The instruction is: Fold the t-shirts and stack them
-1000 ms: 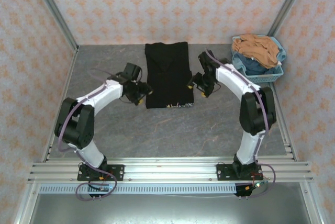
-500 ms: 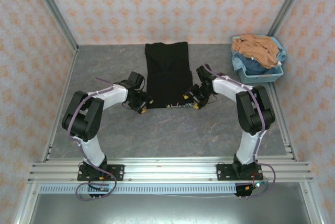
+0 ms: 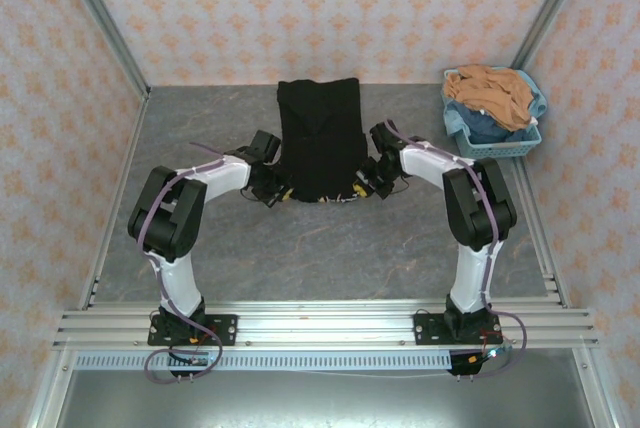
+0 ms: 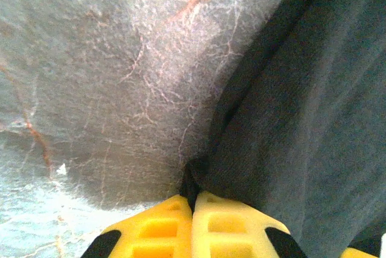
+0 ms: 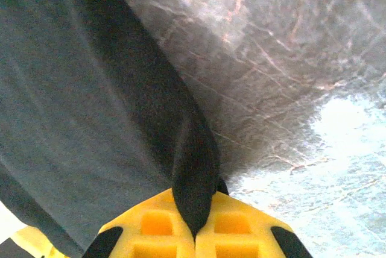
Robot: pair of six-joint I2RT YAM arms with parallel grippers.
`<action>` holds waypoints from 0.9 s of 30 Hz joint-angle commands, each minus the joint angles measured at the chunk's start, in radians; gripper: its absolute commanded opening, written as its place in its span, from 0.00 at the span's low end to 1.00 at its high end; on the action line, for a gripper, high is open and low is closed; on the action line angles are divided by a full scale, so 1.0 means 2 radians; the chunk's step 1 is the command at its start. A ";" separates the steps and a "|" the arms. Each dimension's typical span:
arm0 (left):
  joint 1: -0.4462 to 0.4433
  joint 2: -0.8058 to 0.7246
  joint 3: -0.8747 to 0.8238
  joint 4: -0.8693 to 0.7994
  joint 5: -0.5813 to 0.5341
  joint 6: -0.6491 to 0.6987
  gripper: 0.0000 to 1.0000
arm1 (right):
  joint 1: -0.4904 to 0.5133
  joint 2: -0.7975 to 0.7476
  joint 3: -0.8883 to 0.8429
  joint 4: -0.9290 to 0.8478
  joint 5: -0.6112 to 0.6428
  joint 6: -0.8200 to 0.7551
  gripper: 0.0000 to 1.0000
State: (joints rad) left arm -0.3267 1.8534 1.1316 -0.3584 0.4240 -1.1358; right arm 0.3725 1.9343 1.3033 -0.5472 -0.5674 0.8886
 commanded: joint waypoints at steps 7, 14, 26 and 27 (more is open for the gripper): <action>-0.012 -0.126 -0.038 -0.065 0.001 0.060 0.00 | 0.014 -0.088 0.005 -0.100 0.034 -0.055 0.00; -0.065 -0.221 -0.132 -0.110 0.021 0.078 0.00 | 0.051 -0.157 -0.076 -0.146 0.016 -0.084 0.00; -0.204 -0.434 -0.182 -0.184 0.011 0.019 0.00 | 0.117 -0.354 -0.159 -0.272 -0.053 -0.053 0.00; -0.211 -0.450 -0.174 -0.190 0.003 0.012 0.00 | 0.117 -0.368 -0.150 -0.282 -0.058 -0.044 0.00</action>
State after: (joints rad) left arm -0.7181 1.0241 0.7494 -0.6632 0.4603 -1.0595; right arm 0.6010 1.2762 0.9760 -0.9886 -0.6304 0.7361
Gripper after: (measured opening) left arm 0.046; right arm 0.044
